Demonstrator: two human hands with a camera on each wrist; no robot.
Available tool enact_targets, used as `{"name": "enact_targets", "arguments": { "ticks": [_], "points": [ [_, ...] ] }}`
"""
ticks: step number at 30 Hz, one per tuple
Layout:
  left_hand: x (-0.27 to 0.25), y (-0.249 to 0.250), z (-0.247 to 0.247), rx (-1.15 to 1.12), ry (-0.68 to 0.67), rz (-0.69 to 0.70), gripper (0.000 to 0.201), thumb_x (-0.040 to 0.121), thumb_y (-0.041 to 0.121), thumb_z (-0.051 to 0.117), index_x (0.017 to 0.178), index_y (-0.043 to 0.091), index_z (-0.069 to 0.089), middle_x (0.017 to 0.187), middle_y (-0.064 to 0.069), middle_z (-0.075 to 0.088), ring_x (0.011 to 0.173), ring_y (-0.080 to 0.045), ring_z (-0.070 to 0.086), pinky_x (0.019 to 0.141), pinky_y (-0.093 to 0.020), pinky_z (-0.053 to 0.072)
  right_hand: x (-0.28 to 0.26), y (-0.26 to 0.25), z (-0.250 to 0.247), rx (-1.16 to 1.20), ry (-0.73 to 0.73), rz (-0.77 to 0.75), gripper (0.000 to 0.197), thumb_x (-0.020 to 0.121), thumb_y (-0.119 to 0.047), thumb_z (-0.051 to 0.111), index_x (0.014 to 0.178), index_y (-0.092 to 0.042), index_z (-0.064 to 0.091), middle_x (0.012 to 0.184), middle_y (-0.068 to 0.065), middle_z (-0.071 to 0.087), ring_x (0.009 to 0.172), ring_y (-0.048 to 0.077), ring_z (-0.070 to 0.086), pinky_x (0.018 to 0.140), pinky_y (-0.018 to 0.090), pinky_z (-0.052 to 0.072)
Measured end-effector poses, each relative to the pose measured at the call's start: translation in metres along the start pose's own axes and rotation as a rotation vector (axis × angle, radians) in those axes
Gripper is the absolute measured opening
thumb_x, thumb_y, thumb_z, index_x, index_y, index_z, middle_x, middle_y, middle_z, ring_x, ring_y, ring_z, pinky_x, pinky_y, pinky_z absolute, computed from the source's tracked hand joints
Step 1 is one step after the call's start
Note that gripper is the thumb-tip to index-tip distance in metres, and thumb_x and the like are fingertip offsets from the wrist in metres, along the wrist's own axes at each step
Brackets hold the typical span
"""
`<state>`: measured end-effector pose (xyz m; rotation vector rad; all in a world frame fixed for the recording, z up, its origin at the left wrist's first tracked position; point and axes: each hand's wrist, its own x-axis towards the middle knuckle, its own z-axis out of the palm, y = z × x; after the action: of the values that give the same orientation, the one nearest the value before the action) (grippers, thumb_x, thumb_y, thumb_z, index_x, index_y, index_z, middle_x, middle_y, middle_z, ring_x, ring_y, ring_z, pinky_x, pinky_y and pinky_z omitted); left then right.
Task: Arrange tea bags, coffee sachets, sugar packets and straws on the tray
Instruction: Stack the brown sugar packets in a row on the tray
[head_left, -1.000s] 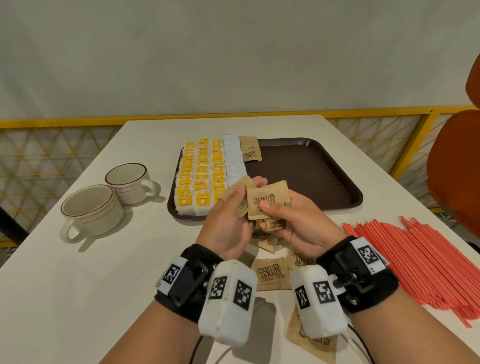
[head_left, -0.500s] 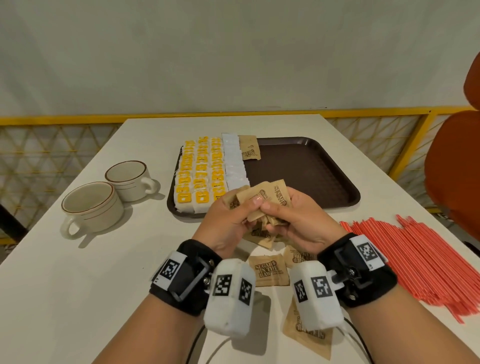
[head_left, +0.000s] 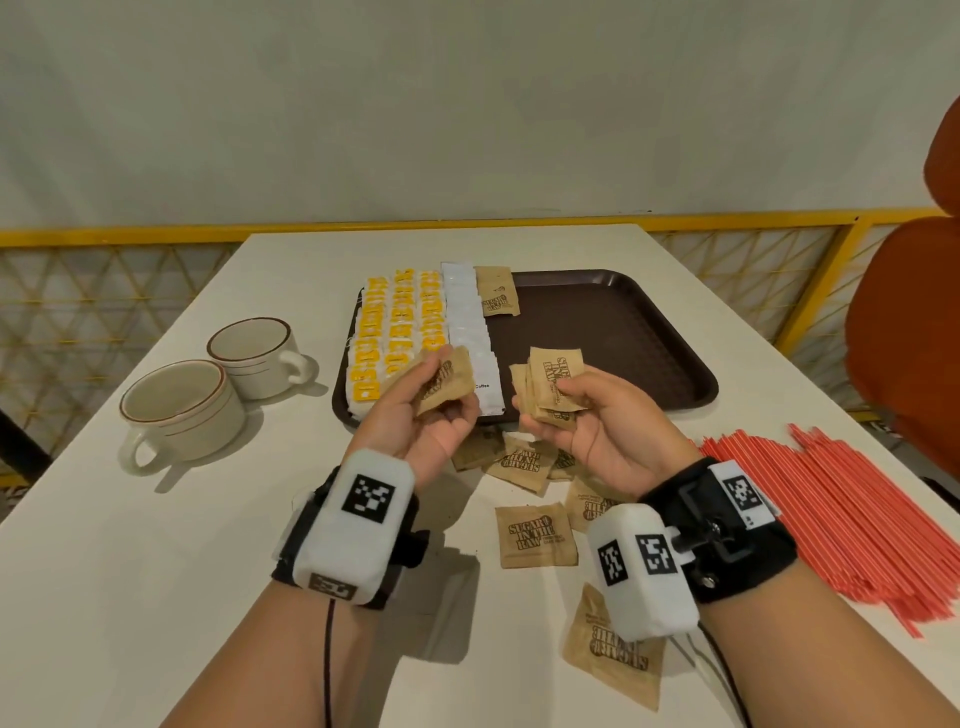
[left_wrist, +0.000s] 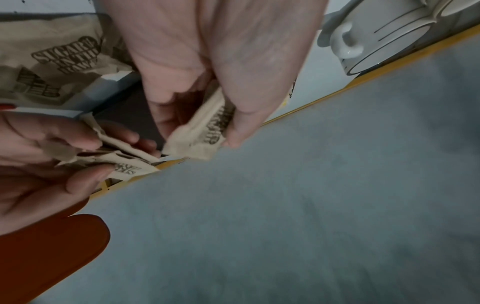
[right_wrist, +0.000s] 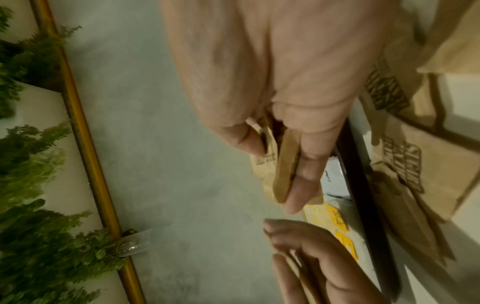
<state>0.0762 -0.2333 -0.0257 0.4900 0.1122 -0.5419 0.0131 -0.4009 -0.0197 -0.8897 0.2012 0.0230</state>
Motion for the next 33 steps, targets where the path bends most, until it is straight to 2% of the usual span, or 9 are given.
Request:
{"name": "enact_targets", "arguments": {
  "ticks": [3, 6, 9, 12, 17, 21, 23, 27, 33],
  "points": [
    [-0.002, -0.001, 0.002, 0.0, -0.039, -0.015, 0.021, 0.097, 0.018, 0.046, 0.108, 0.004, 0.056, 0.101, -0.022, 0.069, 0.083, -0.033, 0.071, 0.071, -0.043, 0.057, -0.001, 0.001, 0.0, -0.016, -0.045, 0.009, 0.027, 0.097, 0.002, 0.039, 0.118, 0.002, 0.056, 0.11, 0.025, 0.066, 0.087, 0.032, 0.07, 0.064, 0.033, 0.059],
    [-0.005, -0.001, 0.004, -0.029, -0.037, -0.076, 0.025, 0.097, 0.026, 0.047, 0.108, 0.005, 0.054, 0.105, -0.028, 0.067, 0.086, -0.038, 0.07, 0.071, -0.049, 0.056, -0.001, 0.003, 0.0, -0.05, -0.064, -0.004, 0.028, 0.097, 0.001, 0.041, 0.123, 0.001, 0.053, 0.11, 0.022, 0.065, 0.086, 0.028, 0.071, 0.065, 0.032, 0.06],
    [-0.006, -0.002, 0.005, -0.01, -0.01, -0.062, 0.03, 0.086, 0.02, 0.06, 0.111, 0.004, 0.054, 0.109, -0.027, 0.065, 0.083, -0.031, 0.071, 0.069, -0.037, 0.057, 0.0, 0.003, -0.002, -0.096, -0.033, -0.014, 0.026, 0.095, -0.003, 0.047, 0.121, 0.0, 0.054, 0.11, 0.022, 0.065, 0.086, 0.027, 0.07, 0.062, 0.03, 0.059],
    [-0.004, -0.004, 0.004, 0.114, 0.009, -0.054, 0.03, 0.081, 0.02, 0.063, 0.107, 0.007, 0.055, 0.089, -0.018, 0.07, 0.07, -0.022, 0.069, 0.06, -0.026, 0.056, 0.001, 0.002, -0.003, -0.15, 0.001, -0.014, 0.021, 0.092, -0.006, 0.053, 0.113, -0.002, 0.058, 0.101, 0.019, 0.067, 0.082, 0.023, 0.069, 0.055, 0.026, 0.057],
    [0.003, -0.006, 0.0, 0.356, 0.13, -0.128, 0.05, 0.091, 0.055, 0.046, 0.104, 0.007, 0.053, 0.074, -0.014, 0.062, 0.061, -0.02, 0.059, 0.051, -0.024, 0.055, 0.0, 0.003, -0.002, -0.292, 0.003, -0.02, 0.036, 0.075, -0.016, 0.068, 0.108, -0.003, 0.059, 0.082, 0.011, 0.068, 0.063, 0.019, 0.063, 0.039, 0.018, 0.047],
    [0.004, -0.009, -0.003, 0.611, 0.012, -0.232, 0.077, 0.076, 0.068, 0.045, 0.114, 0.003, 0.058, 0.085, -0.016, 0.065, 0.066, -0.019, 0.062, 0.055, -0.024, 0.055, -0.002, 0.006, -0.002, -0.452, -0.048, -0.004, 0.033, 0.069, -0.015, 0.073, 0.097, -0.002, 0.061, 0.077, 0.011, 0.068, 0.045, 0.01, 0.058, 0.032, 0.016, 0.038],
    [0.001, -0.014, -0.003, 0.727, -0.054, -0.273, 0.063, 0.073, 0.058, 0.054, 0.105, 0.004, 0.061, 0.087, -0.015, 0.064, 0.07, -0.019, 0.06, 0.055, -0.022, 0.051, -0.002, 0.009, -0.002, -0.537, -0.054, -0.003, 0.034, 0.067, -0.012, 0.077, 0.095, 0.0, 0.061, 0.078, 0.014, 0.067, 0.046, 0.011, 0.06, 0.034, 0.017, 0.041],
    [-0.003, -0.023, -0.005, 0.754, -0.028, -0.145, 0.003, 0.091, 0.01, 0.058, 0.09, 0.009, 0.06, 0.076, -0.01, 0.063, 0.064, -0.016, 0.06, 0.049, -0.02, 0.046, 0.0, 0.011, -0.006, -0.52, -0.093, 0.047, 0.045, 0.065, -0.002, 0.078, 0.106, 0.001, 0.061, 0.09, 0.019, 0.067, 0.076, 0.027, 0.066, 0.061, 0.035, 0.054],
    [0.002, -0.012, -0.002, 0.365, 0.026, 0.063, 0.01, 0.095, 0.003, 0.049, 0.097, 0.01, 0.055, 0.092, -0.015, 0.067, 0.084, -0.026, 0.067, 0.062, -0.032, 0.058, 0.003, 0.0, -0.007, -0.237, -0.054, 0.012, 0.037, 0.083, 0.011, 0.058, 0.119, 0.001, 0.056, 0.108, 0.021, 0.067, 0.086, 0.026, 0.067, 0.061, 0.025, 0.058]
  ]
}}
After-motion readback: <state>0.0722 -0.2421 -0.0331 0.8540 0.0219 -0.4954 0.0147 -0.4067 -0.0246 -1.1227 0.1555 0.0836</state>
